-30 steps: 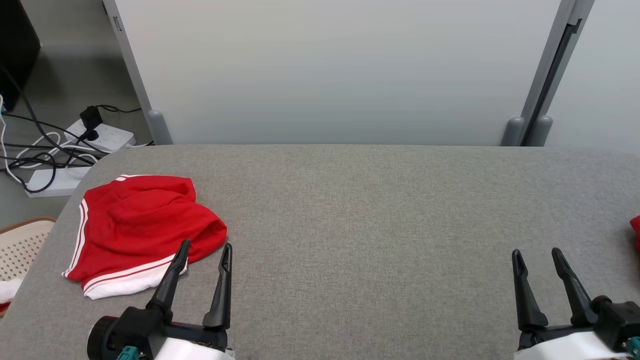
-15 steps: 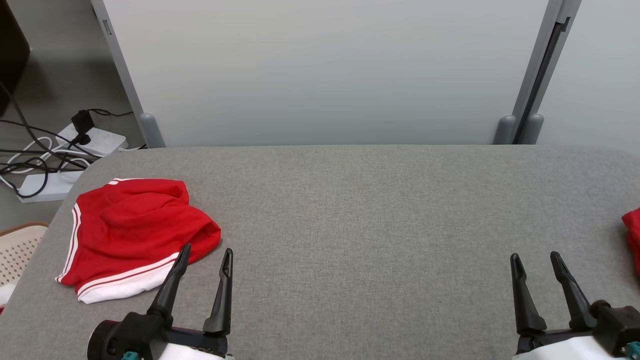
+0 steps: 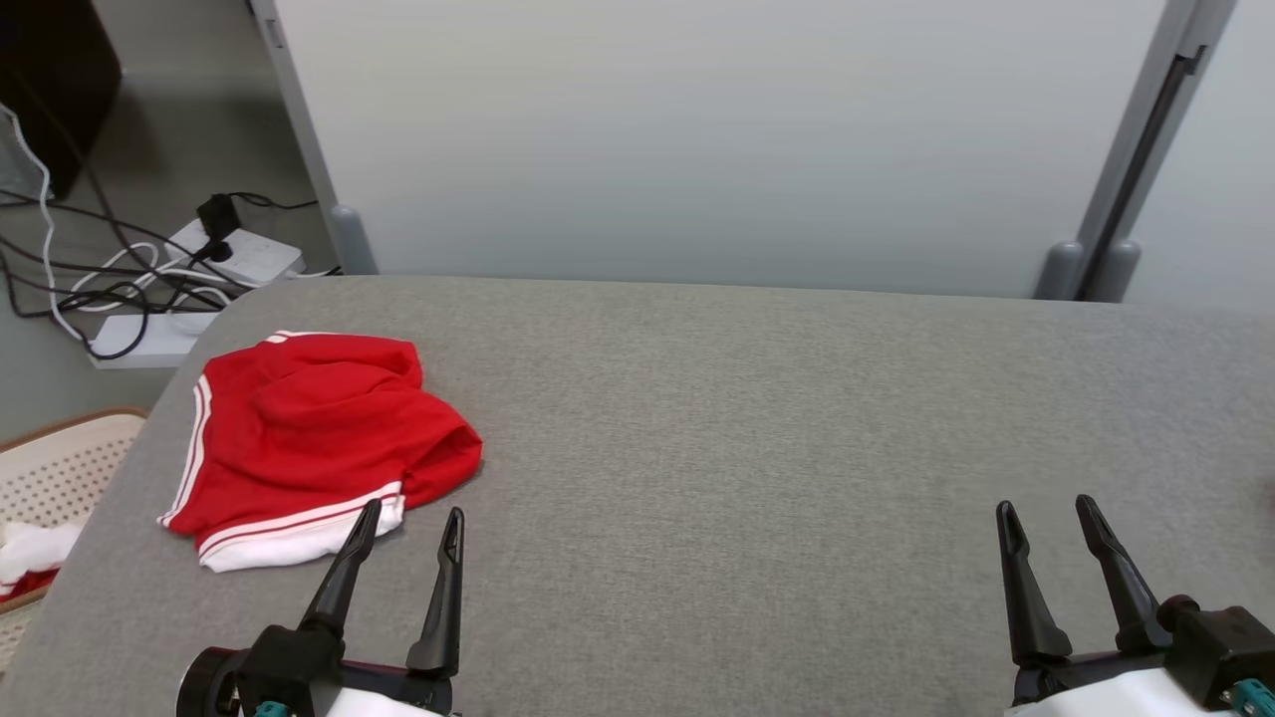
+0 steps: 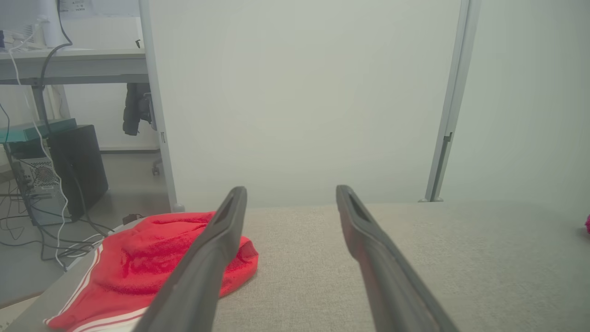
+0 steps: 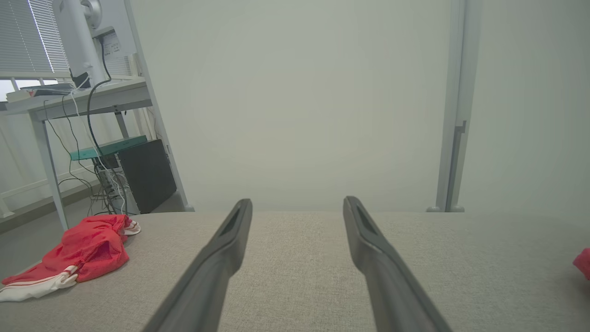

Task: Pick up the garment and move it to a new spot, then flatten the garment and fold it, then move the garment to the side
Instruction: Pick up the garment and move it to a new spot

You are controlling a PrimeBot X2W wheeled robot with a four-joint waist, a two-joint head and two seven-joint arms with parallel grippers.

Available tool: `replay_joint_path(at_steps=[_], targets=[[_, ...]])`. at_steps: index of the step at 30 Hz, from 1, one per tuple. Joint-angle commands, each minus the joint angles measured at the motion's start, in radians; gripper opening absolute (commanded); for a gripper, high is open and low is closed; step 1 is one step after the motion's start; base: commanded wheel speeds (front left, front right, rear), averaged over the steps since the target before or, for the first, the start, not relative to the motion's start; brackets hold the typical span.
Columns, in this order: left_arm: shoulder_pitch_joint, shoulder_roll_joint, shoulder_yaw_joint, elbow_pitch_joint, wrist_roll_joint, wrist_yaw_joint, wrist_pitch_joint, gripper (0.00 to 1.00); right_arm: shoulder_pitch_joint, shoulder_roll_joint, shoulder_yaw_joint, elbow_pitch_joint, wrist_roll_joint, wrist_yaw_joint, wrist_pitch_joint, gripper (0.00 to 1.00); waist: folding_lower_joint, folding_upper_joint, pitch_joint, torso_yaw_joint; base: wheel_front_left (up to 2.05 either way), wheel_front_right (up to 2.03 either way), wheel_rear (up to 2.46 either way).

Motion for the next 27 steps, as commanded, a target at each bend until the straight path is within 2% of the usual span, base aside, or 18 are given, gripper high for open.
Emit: replay_joint_path(at_steps=[1,19,27], targets=[[-0.04,0.0,0.028,-0.016,0.012,0.009,-0.006,1.0,-0.036,-0.013,0.027,-0.032,0.005,0.004,-0.006,1.0,0.0,-0.0001,0.001,0.026,0.0,0.0,0.0],[-0.022,0.01,0.044,0.047,0.041,0.02,-0.006,1.0,-0.05,-0.009,0.088,-0.042,0.039,0.004,-0.006,1.0,0.0,-0.0001,-0.001,0.283,0.0,0.0,0.0],[-0.02,0.014,0.041,0.063,0.04,0.02,-0.006,1.0,-0.05,-0.006,0.098,-0.042,0.045,0.004,-0.006,1.0,0.0,-0.0001,-0.001,0.367,0.0,0.0,0.0]])
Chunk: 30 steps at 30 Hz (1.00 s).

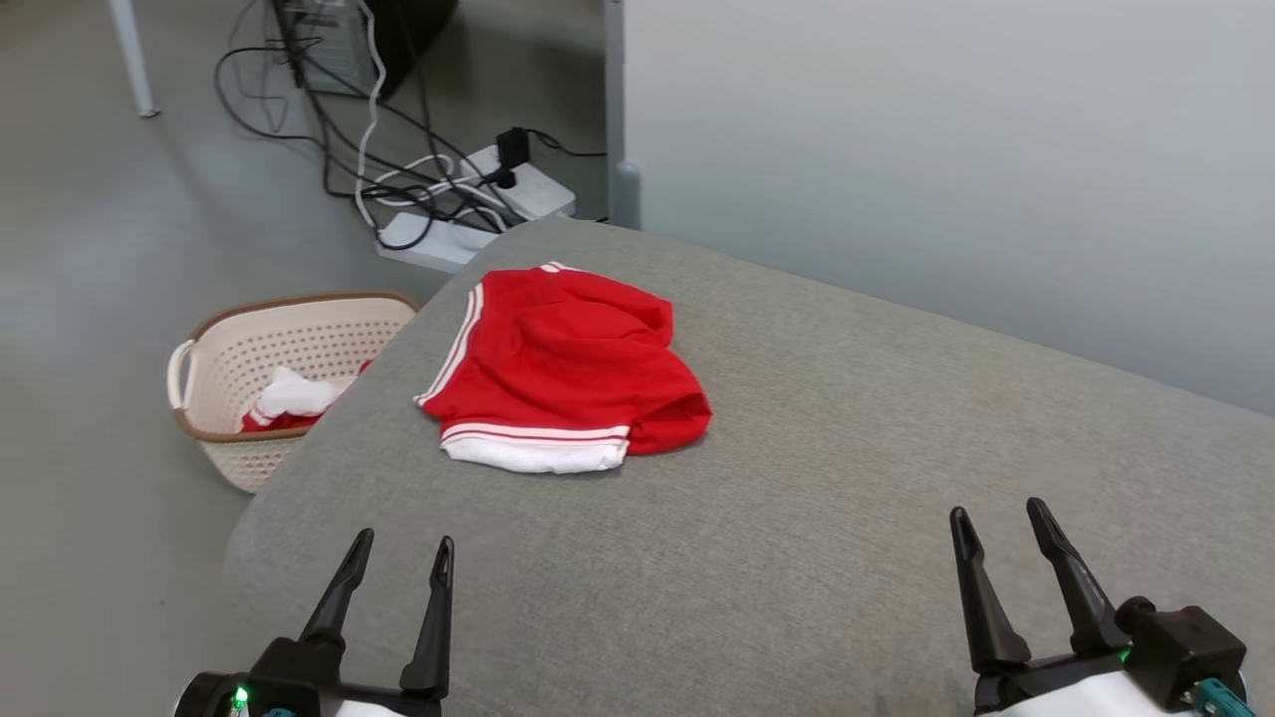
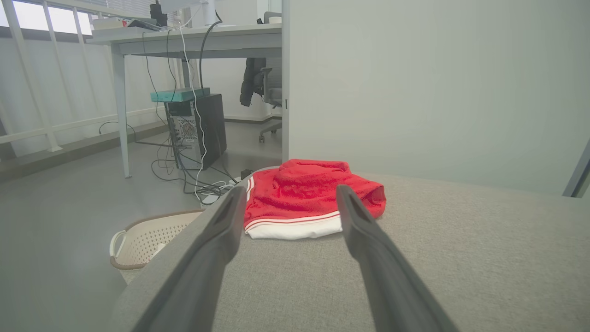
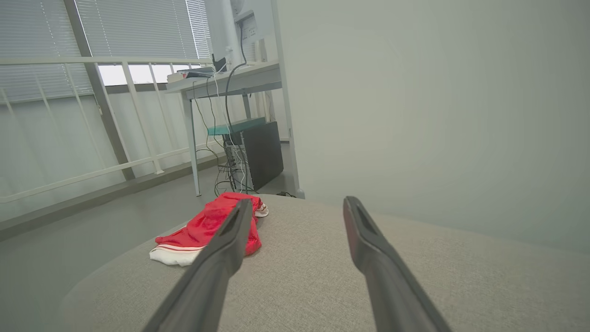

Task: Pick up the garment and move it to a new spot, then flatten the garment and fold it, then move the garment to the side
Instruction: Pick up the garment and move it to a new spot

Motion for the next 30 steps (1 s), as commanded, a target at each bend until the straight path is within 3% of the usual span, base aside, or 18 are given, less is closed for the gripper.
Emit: replay_joint_path(at_steps=[1,21,30], targets=[[-0.019,0.009,0.034,-0.024,0.002,0.006,-0.006,1.0,-0.049,-0.006,0.03,-0.031,0.01,0.004,-0.006,1.0,0.0,-0.0001,0.005,0.026,0.0,0.0,0.0],[-0.019,0.003,0.035,-0.032,-0.023,0.024,-0.006,1.0,-0.075,-0.031,0.065,-0.005,0.015,0.004,-0.006,1.0,0.0,-0.0001,0.038,0.052,0.0,0.0,0.0],[-0.147,-0.003,0.005,0.039,-0.083,0.029,0.038,1.0,-0.062,-0.047,0.058,-0.018,0.001,0.004,-0.006,1.0,0.0,-0.0001,0.067,-0.001,0.0,0.0,0.0]])
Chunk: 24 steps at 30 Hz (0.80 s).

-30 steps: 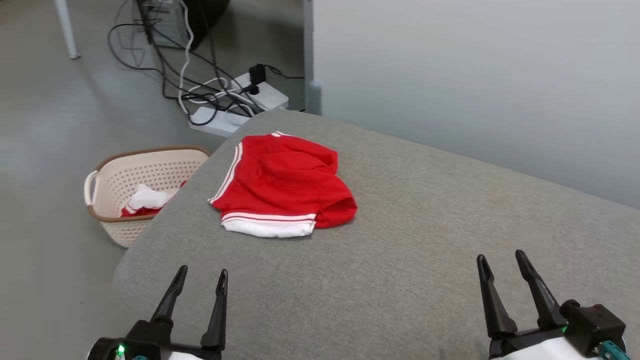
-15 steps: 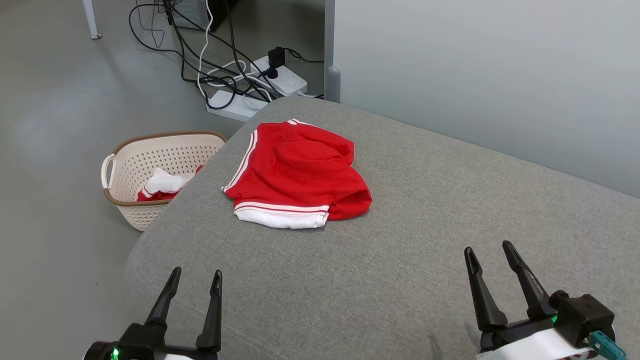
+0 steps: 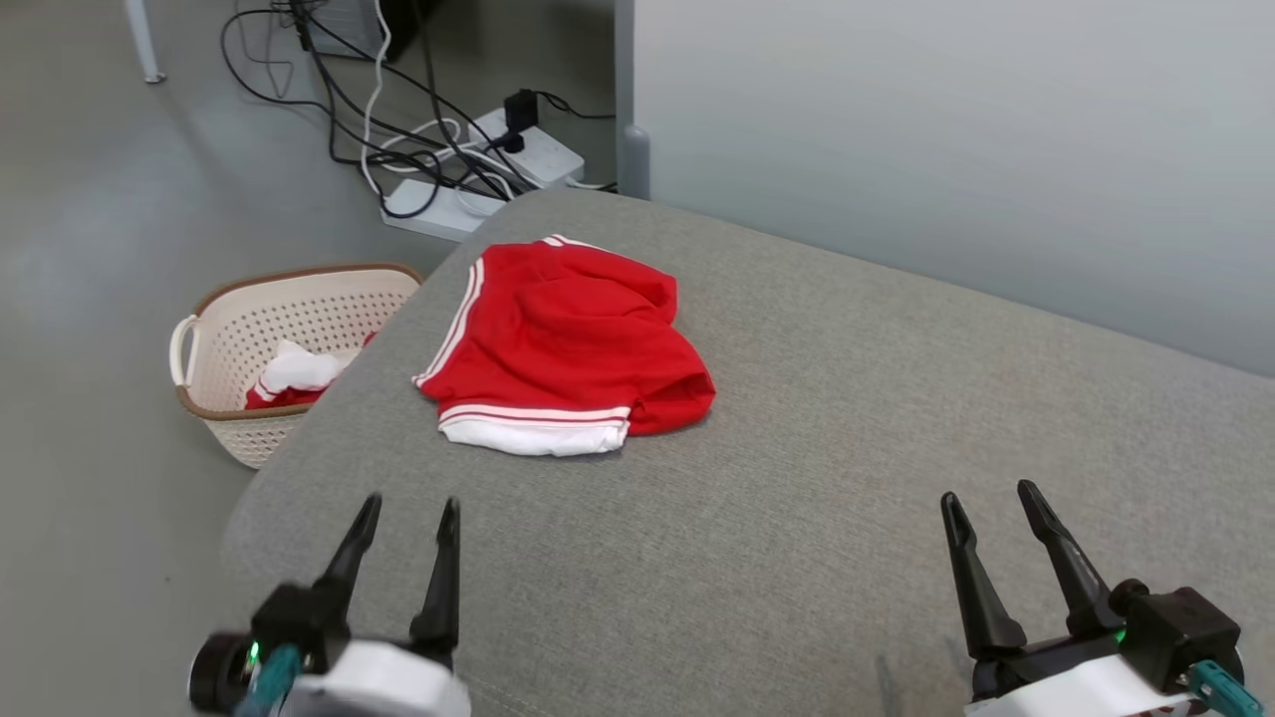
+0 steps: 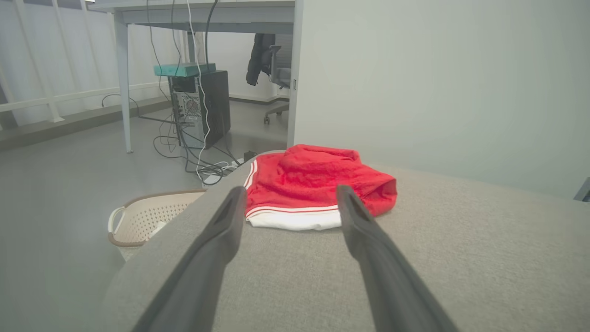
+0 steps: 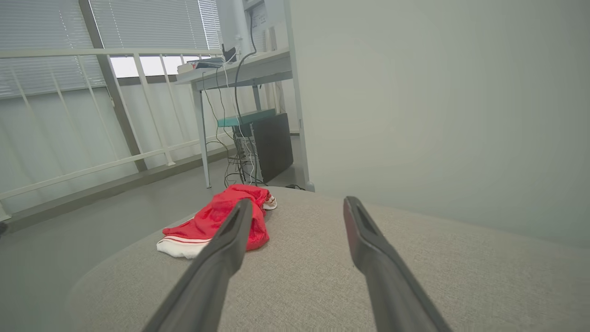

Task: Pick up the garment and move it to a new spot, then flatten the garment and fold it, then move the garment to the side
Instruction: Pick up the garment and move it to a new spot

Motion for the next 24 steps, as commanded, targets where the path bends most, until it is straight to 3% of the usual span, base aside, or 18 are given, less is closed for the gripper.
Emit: replay_joint_path(at_steps=[1,8,24], targets=[[-0.096,0.0,0.015,-0.018,-0.016,0.013,0.011,1.0,-0.03,-0.027,0.019,-0.026,-0.007,0.004,-0.006,1.0,0.0,0.0,0.023,-0.026,0.0,0.0,0.0],[-0.254,-0.002,-0.032,0.069,-0.061,0.042,0.086,1.0,-0.056,-0.05,0.015,-0.035,-0.01,0.004,-0.006,1.0,0.0,0.0,0.069,-0.091,0.0,0.0,0.0],[-0.647,-0.003,-0.084,0.487,-0.189,0.053,0.146,1.0,-0.139,-0.101,0.028,-0.053,-0.007,0.004,-0.006,1.0,0.0,0.0,0.222,-0.265,0.0,0.0,0.0]])
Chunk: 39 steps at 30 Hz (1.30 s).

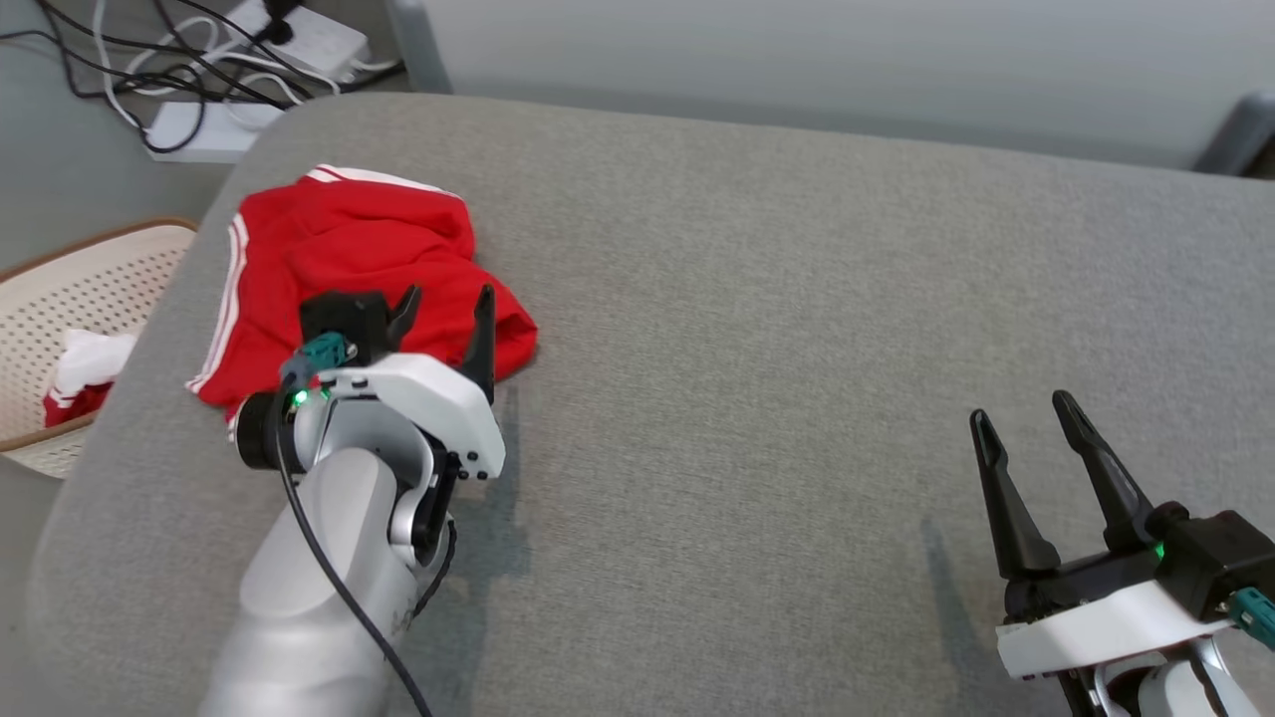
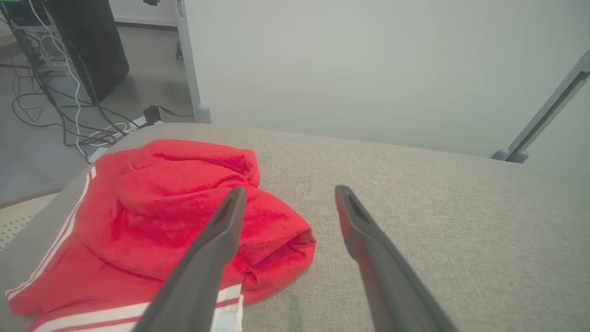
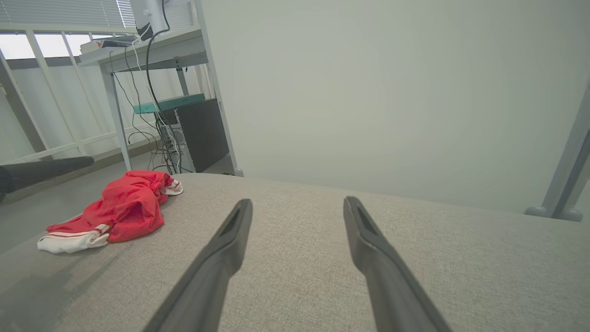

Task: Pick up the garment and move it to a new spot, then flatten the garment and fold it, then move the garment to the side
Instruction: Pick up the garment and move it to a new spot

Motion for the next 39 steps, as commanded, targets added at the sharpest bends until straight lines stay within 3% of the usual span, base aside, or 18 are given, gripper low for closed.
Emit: replay_joint_path(at_steps=[1,13,26,27,31,39], targets=[[-0.068,0.027,0.024,0.019,-0.007,0.013,0.004,1.0,-0.037,-0.014,0.023,-0.037,0.004,0.004,-0.006,1.0,0.0,0.0,0.039,-0.04,0.0,0.0,0.0],[-0.221,0.073,-0.01,0.341,0.029,0.054,0.074,1.0,-0.082,-0.022,0.039,-0.056,0.034,0.004,-0.006,1.0,0.0,0.0,0.091,-0.108,0.0,0.0,0.0],[-0.271,0.112,-0.054,0.514,0.072,0.083,-0.017,1.0,-0.094,-0.056,0.077,-0.054,0.06,0.004,-0.006,1.0,0.0,0.0,0.108,-0.151,0.0,0.0,0.0],[-0.273,0.112,-0.055,0.523,0.071,0.08,-0.023,0.93,-0.095,-0.059,0.081,-0.053,0.061,0.004,-0.006,1.0,0.0,0.0,0.109,-0.153,0.0,0.0,0.0],[-0.276,0.114,-0.055,0.548,0.062,0.071,-0.046,0.0,-0.098,-0.07,0.091,-0.052,0.065,0.004,-0.006,1.0,0.0,0.0,0.108,-0.16,0.0,0.0,0.0],[-0.281,0.119,-0.05,0.56,0.045,0.055,-0.139,0.0,-0.099,-0.074,0.102,-0.044,0.068,0.004,-0.006,1.0,0.0,0.0,0.089,-0.164,0.0,0.0,0.0]])
